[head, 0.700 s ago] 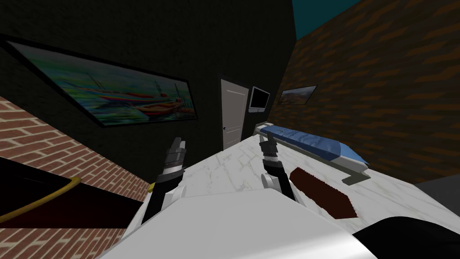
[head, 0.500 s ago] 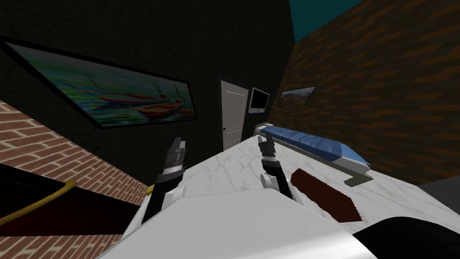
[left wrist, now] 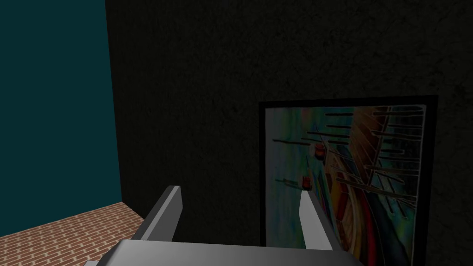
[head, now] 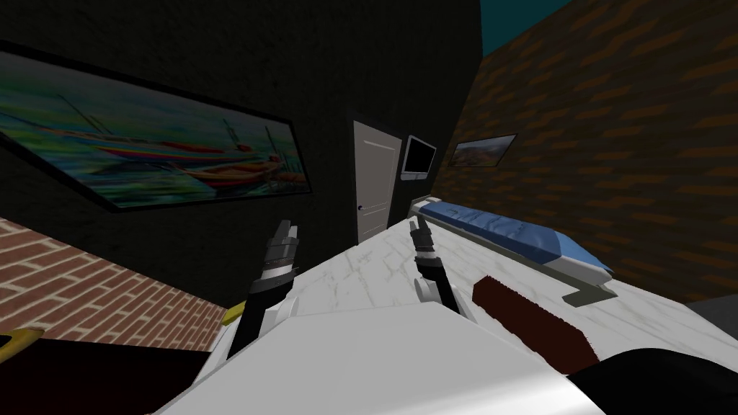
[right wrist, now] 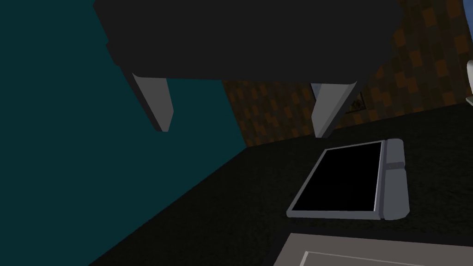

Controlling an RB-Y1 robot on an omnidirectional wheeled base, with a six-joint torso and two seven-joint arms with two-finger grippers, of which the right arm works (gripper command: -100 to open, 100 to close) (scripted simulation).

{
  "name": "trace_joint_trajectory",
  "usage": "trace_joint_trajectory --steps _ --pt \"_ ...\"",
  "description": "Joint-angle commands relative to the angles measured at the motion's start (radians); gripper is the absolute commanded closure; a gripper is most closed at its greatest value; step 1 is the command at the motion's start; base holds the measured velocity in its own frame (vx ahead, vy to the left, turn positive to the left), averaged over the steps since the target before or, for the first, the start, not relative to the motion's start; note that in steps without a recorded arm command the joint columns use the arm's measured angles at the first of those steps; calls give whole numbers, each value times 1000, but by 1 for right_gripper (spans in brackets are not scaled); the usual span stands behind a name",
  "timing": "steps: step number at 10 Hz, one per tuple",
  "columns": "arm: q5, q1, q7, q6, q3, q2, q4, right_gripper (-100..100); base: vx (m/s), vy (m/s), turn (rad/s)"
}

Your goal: Pull the door open

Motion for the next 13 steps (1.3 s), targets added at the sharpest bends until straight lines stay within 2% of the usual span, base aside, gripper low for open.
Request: trace_joint_trajectory --steps 1,13 --pt "7 -12 23 -11 1 -9 33 -100 135 0 -4" --pt "63 -85 186 -90 28 -47 261 -100 97 13 -6"
